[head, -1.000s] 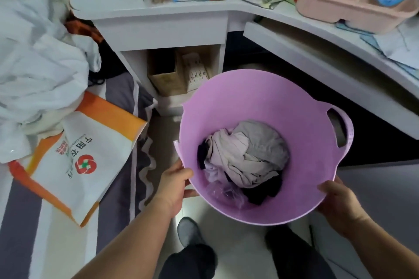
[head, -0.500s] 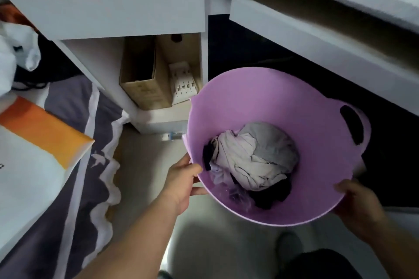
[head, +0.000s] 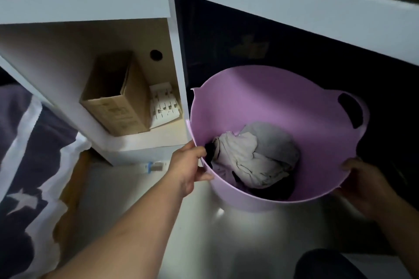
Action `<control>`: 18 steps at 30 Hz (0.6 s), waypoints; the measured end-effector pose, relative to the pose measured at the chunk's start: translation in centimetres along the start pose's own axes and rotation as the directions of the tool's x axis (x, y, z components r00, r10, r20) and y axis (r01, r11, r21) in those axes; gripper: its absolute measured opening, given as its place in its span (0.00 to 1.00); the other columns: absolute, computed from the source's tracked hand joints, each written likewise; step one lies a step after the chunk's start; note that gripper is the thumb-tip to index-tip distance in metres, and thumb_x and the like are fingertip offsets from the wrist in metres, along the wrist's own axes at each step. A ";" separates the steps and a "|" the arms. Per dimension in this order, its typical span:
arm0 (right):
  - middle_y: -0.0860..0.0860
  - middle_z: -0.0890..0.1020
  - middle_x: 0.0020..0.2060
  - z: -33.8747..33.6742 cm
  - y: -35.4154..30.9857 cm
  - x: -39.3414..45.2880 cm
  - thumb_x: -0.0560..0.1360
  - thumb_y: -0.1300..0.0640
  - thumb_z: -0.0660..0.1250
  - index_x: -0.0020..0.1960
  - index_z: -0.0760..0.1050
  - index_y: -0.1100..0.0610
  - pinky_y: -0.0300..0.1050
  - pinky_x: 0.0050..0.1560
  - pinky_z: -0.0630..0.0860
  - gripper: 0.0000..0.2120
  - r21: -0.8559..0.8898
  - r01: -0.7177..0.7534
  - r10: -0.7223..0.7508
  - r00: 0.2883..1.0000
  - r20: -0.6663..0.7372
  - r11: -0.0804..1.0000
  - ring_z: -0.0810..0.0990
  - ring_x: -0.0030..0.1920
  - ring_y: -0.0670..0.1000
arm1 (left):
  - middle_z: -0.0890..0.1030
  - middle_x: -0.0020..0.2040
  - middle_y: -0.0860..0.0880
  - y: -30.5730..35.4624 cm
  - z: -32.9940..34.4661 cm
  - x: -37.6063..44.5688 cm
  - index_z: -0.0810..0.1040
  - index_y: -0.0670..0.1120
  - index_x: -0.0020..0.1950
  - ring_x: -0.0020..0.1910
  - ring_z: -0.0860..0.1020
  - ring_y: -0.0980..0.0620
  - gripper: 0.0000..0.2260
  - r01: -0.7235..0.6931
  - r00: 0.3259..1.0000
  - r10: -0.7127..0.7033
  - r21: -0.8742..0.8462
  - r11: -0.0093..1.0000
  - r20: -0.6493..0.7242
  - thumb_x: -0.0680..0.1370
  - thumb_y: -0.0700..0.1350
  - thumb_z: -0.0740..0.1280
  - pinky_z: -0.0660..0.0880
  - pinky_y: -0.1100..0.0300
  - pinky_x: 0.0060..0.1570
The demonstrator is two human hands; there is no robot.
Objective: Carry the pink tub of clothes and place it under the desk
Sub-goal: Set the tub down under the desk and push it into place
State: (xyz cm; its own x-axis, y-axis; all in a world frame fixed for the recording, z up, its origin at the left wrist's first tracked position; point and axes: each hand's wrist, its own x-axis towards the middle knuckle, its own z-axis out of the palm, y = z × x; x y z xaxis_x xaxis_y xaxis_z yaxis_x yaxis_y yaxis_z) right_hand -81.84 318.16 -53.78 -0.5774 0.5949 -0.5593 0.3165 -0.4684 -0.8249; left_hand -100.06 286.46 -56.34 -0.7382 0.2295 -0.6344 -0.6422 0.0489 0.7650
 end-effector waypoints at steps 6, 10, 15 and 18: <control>0.58 0.78 0.45 0.8 0.4 4.5 0.72 0.65 0.59 0.54 0.76 0.60 0.57 0.43 0.77 0.12 -0.019 0.017 -0.016 0.999 0.040 1.000 0.79 0.44 0.60 | 0.79 0.69 0.32 -0.7 0.9 3.6 0.85 0.41 0.61 0.53 0.85 0.25 0.17 -0.031 0.999 0.031 -0.025 0.999 -0.017 0.74 0.36 0.64 0.85 0.35 0.48; 0.60 0.78 0.50 1.4 0.7 6.6 0.74 0.65 0.58 0.57 0.75 0.61 0.64 0.53 0.77 0.14 -0.006 0.024 -0.023 0.998 0.064 1.000 0.78 0.47 0.62 | 0.79 0.69 0.32 -0.7 1.2 5.0 0.85 0.43 0.60 0.53 0.85 0.26 0.17 -0.045 0.999 0.045 -0.027 0.999 -0.019 0.74 0.37 0.64 0.85 0.34 0.49; 0.61 0.79 0.54 2.1 0.3 8.8 0.76 0.64 0.59 0.61 0.74 0.60 0.69 0.63 0.73 0.15 0.028 0.014 -0.016 0.997 0.080 1.000 0.78 0.52 0.65 | 0.79 0.69 0.33 0.2 1.5 6.1 0.85 0.43 0.61 0.60 0.83 0.24 0.17 -0.055 0.997 0.054 -0.028 0.998 -0.060 0.75 0.38 0.64 0.85 0.35 0.50; 0.60 0.81 0.50 2.6 0.2 10.1 0.77 0.62 0.61 0.61 0.74 0.59 0.65 0.56 0.77 0.13 0.053 0.025 -0.029 0.997 0.078 0.998 0.80 0.48 0.63 | 0.80 0.69 0.36 0.5 1.7 6.8 0.85 0.46 0.62 0.58 0.84 0.25 0.17 -0.066 0.996 0.063 -0.042 0.997 -0.071 0.76 0.40 0.65 0.84 0.36 0.53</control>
State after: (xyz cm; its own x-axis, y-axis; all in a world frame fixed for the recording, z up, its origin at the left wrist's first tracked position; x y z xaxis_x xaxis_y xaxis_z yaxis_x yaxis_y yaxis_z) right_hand -89.57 322.37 -59.40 -0.6431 0.5554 -0.5272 0.2619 -0.4873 -0.8330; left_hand -105.10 289.71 -60.08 -0.7897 0.1624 -0.5916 -0.6005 -0.0072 0.7996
